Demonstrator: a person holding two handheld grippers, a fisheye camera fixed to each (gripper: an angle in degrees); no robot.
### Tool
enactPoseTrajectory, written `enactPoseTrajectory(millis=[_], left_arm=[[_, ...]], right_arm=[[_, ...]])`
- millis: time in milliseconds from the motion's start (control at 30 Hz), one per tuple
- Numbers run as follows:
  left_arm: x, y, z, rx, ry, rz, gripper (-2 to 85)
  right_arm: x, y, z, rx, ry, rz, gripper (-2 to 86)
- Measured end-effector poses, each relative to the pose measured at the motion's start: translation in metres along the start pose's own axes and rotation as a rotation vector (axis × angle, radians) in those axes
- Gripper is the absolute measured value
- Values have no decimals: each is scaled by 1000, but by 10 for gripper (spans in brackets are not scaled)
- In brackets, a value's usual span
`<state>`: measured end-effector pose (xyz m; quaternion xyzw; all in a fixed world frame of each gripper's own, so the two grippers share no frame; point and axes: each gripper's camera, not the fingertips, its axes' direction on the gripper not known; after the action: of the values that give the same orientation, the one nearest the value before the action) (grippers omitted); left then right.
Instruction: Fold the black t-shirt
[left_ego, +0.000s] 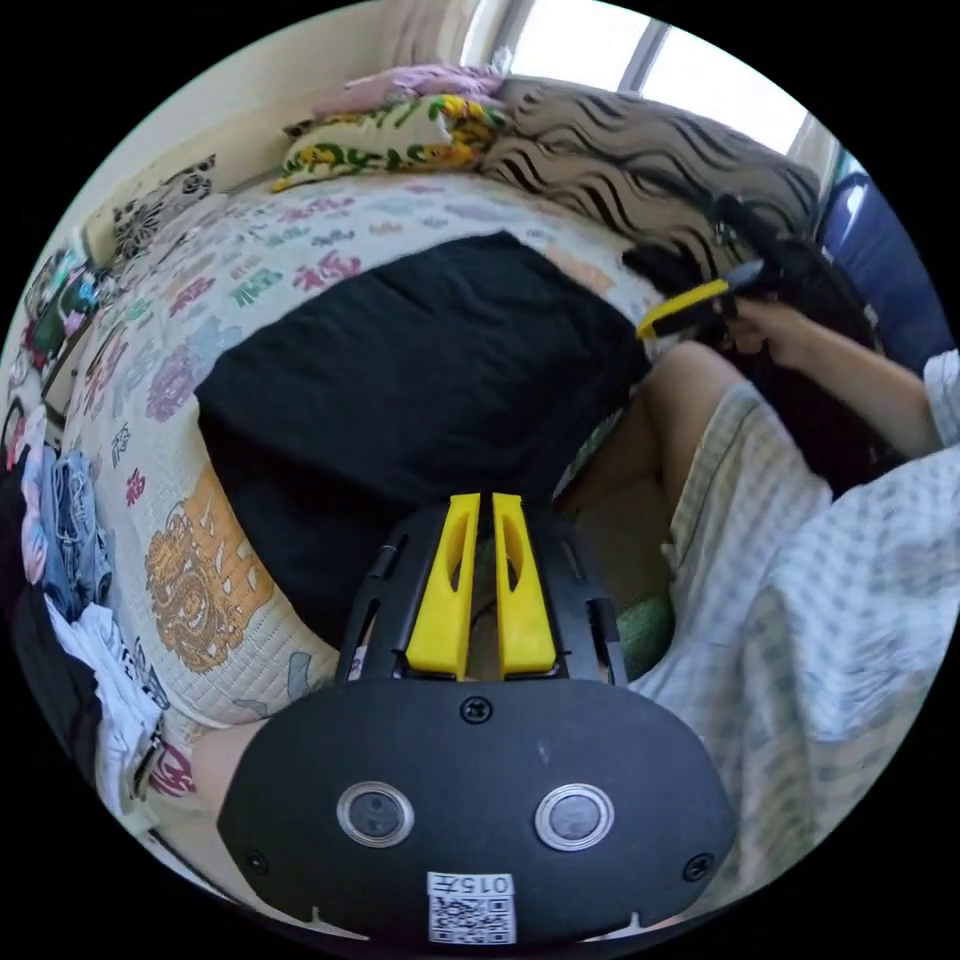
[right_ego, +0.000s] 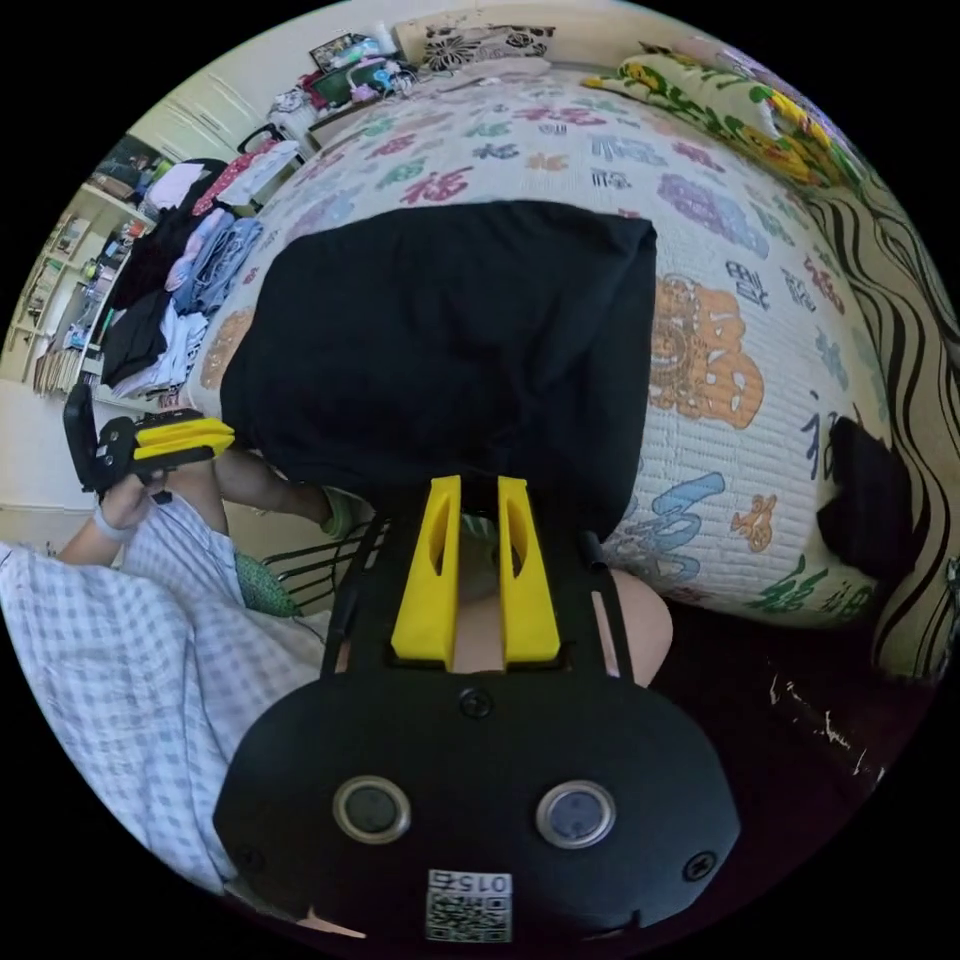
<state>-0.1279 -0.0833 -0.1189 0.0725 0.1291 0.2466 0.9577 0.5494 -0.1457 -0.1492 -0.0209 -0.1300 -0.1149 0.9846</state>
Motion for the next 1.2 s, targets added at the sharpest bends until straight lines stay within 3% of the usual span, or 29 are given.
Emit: enactPoseTrajectory(millis=[67,233,367,433,600,700,867,1000,1200], left_arm=[[-11,-7,5,17,2,-25,11],[-41,-5,57,-172,-14,-66,9],[-62,14,65,-188,10,-97,6],[-73,17,60,-210,32,-119,5],[-162,32,-13,156,14,-383,23],[-236,31,-17,185,16,-553,57],[-319,25,8,132,88,-736,61],[-359,28,34,96,246,-817,41],[-385,29,37,68,239,-734,0]], right_arm=[[-1,-2,7,-18,44,-12,65],[20,8,18,7,-21,34,60],[47,14,62,-284,62,81,36],[62,20,59,-273,-23,114,18],[124,9,-4,11,-145,265,36],[156,-34,-17,134,-195,288,52],[197,-115,17,118,-244,369,78],[223,-159,57,-17,-283,482,78],[217,-198,67,-72,-196,377,19]])
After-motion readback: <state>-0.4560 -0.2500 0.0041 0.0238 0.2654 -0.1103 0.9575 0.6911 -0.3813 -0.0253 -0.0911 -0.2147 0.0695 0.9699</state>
